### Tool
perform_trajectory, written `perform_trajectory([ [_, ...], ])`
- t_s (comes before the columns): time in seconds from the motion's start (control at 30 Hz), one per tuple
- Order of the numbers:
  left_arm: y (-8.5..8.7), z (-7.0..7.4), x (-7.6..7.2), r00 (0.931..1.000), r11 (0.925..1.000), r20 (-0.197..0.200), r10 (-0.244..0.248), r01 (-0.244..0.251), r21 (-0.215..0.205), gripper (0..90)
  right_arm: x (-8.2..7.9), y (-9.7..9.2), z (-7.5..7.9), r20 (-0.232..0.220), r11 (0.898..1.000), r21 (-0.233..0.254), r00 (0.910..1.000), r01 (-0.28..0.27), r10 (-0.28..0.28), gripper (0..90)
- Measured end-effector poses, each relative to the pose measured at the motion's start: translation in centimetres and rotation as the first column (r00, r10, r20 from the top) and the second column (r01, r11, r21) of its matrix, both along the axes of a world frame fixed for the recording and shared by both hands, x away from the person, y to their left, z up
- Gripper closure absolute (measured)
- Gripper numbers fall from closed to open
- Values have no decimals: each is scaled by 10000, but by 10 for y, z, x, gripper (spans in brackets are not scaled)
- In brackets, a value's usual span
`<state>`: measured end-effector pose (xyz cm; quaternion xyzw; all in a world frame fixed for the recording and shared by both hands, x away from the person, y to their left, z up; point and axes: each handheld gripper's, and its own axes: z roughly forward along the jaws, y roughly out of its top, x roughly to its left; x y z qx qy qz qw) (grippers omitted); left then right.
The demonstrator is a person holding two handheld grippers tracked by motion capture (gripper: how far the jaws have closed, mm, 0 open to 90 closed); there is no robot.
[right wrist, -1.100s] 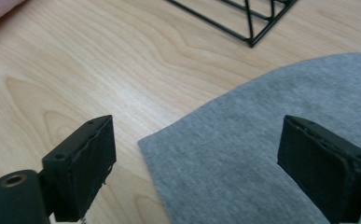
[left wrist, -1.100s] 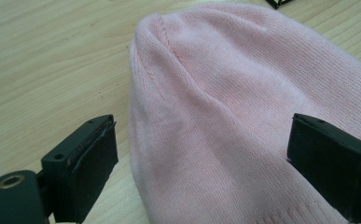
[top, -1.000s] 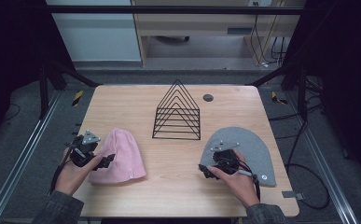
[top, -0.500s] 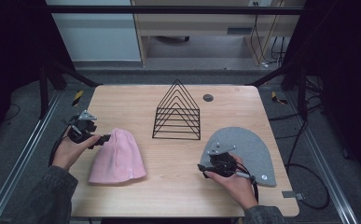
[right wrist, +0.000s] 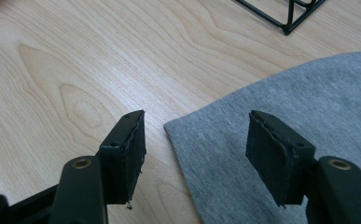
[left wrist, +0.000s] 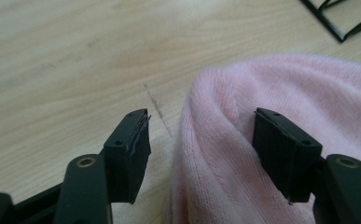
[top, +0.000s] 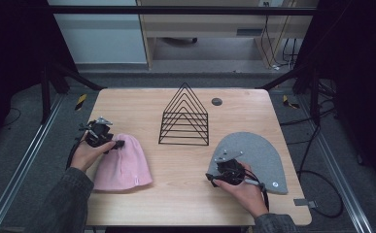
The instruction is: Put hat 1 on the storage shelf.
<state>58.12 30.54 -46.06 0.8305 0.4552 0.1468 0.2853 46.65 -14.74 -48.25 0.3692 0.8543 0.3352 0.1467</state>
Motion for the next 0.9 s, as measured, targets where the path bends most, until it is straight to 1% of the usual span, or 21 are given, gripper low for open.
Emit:
perform_trajectory([
  [0.03,0,-2,1,9999,10000,-119,-17,18,89,372,0,0,0,0,10000,0,10000,0,0,373],
  [0.07,-1,-5,1,9991,9998,-375,-172,174,76,460,0,0,0,-8,10000,37,10000,-3,3,371],
  [0.1,-1,-6,1,9982,9994,-518,-315,308,-142,503,0,0,1,1,10000,68,10000,-6,6,370],
  [0.13,-1,-6,1,9982,9994,-518,-315,308,-142,592,0,0,1,1,10000,68,10000,-6,6,370],
  [0.17,-1,-6,0,9970,9988,-620,-459,448,-178,592,0,0,1,38,9999,100,10000,10,-10,370],
  [0.2,-2,-5,-1,9975,9991,-579,-411,404,-126,643,0,0,2,69,9999,114,10000,42,-43,369],
  [0.23,-2,-3,-2,9979,9991,-494,-419,413,-137,733,0,0,3,137,9998,174,9999,31,-34,368],
  [0.3,-4,1,-8,9990,9992,-206,-398,397,-78,750,0,0,3,213,9998,200,9998,15,-20,368],
  [0.33,-6,4,-11,9992,9992,-13,-406,406,-52,772,-1,0,4,225,9997,238,9997,62,-68,368],
  [0.37,-7,8,-16,9988,9989,177,-453,454,-78,786,-1,0,6,362,9995,316,9993,55,-67,368],
  [0.4,-8,13,-20,9982,9989,371,-462,467,-106,790,-1,0,7,405,9994,326,9991,86,-99,368],
  [0.47,-10,26,-31,9953,9982,787,-567,580,-148,792,-1,0,9,480,9993,361,9988,71,-89,368],
  [0.5,-12,34,-39,9924,9978,1067,-611,634,-185,794,-2,0,10,577,9992,396,9983,85,-107,367],
  [0.53,-14,41,-45,9891,9977,1346,-601,640,-244,797,-2,1,12,661,9991,423,9978,78,-106,367],
  [0.57,-16,47,-50,9863,9971,1522,-643,697,-307,799,-2,1,14,769,9987,512,9970,81,-121,373],
  [0.67,-25,72,-69,9708,9938,2180,-997,1079,-259,800,-3,2,17,743,9980,628,9972,33,-80,379],
  [0.73,-33,88,-81,9563,9910,2644,-1245,1333,-156,802,-4,4,21,806,9977,669,9967,-68,14,384],
  [0.8,-40,102,-91,9407,9869,3008,-1568,1608,116,804,-5,5,27,941,9980,621,9955,-148,89,391],
  [0.83,-44,108,-95,9341,9860,3174,-1632,1660,183,806,-5,8,34,1070,9970,736,9942,-221,142,399],
  [0.87,-45,110,-96,9259,9843,3358,-1733,1740,284,806,-5,8,34,1070,9970,736,9942,-221,142,399],
  [0.9,-49,116,-99,9194,9819,3459,-1874,1852,396,807,-5,10,36,1097,9972,713,9938,-236,157,402],
])
